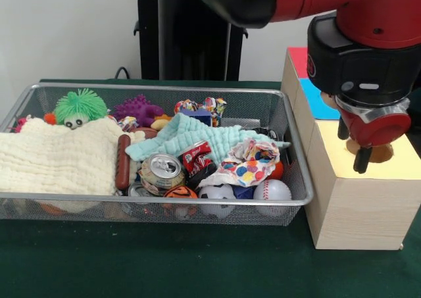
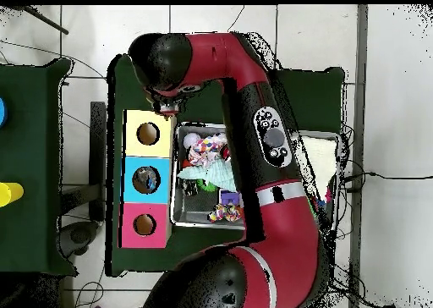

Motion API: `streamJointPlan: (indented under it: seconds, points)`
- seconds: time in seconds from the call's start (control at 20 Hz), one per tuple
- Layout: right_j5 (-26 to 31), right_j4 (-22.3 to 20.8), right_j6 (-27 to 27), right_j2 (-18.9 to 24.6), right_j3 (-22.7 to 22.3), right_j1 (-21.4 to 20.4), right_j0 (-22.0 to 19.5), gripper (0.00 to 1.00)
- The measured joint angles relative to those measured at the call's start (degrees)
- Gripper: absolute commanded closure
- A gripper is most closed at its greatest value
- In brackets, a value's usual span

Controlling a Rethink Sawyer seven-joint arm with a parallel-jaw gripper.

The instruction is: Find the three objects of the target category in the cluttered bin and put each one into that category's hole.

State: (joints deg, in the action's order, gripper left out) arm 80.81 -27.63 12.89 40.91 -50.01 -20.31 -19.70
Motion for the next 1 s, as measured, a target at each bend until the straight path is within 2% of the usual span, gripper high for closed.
streamJointPlan:
  seconds: [0.45, 1.0]
  points:
    - [-2.9, 3.4, 3.0, -2.0, -0.1, -1.5, 0.0, 0.0]
    - [-2.9, 4.2, 3.1, -6.2, -1.6, -4.6, -2.3, 0.0]
